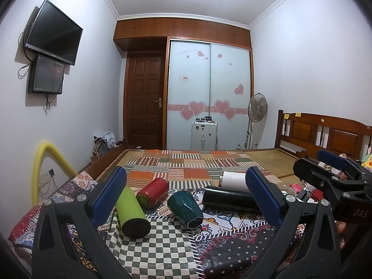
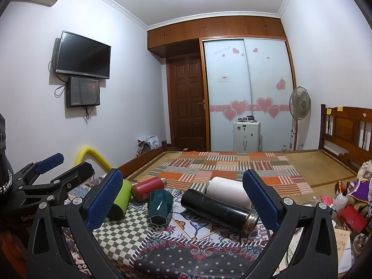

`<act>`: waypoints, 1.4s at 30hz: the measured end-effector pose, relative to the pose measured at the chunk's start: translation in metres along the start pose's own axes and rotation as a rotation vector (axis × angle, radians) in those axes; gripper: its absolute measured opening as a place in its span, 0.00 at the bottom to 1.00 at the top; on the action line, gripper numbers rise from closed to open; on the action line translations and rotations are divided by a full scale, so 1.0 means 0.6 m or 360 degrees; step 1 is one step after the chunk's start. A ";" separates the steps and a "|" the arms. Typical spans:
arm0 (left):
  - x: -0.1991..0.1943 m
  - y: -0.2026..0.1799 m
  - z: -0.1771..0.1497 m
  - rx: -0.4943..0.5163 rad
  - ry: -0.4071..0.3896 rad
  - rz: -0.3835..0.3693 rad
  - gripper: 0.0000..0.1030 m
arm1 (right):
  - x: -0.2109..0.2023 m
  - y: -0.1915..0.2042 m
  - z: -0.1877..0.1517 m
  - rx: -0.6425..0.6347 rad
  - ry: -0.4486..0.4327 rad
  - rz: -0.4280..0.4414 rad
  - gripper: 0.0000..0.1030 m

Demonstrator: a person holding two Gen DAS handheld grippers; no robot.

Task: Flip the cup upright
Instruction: 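Move the right gripper down to the teal mug lying on its side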

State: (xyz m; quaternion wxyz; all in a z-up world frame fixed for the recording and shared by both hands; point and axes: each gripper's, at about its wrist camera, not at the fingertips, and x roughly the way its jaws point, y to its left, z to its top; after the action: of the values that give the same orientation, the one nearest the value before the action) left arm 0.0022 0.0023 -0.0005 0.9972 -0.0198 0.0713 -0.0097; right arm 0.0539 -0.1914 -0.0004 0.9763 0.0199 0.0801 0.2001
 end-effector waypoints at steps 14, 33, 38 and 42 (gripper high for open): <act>0.066 0.071 -0.040 -0.0036 0.0130 0.0102 1.00 | 0.106 0.017 -0.019 -0.0162 0.0255 0.0050 1.00; 0.143 0.139 -0.115 -0.0053 0.0291 0.0177 1.00 | 0.379 0.083 -0.082 -0.0398 0.1097 0.0419 0.88; 0.144 0.145 -0.121 -0.0059 0.0288 0.0181 1.00 | 0.424 0.088 -0.097 -0.0408 0.1275 0.0418 0.83; 0.148 0.151 -0.127 -0.0070 0.0302 0.0179 1.00 | 0.451 0.092 -0.104 -0.0366 0.1388 0.0435 0.83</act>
State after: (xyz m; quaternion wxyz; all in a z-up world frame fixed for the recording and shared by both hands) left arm 0.0807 0.0880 -0.0919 0.9843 -0.0367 0.1666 0.0461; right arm 0.2679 -0.0334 -0.0980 0.8121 -0.1639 0.4567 0.3242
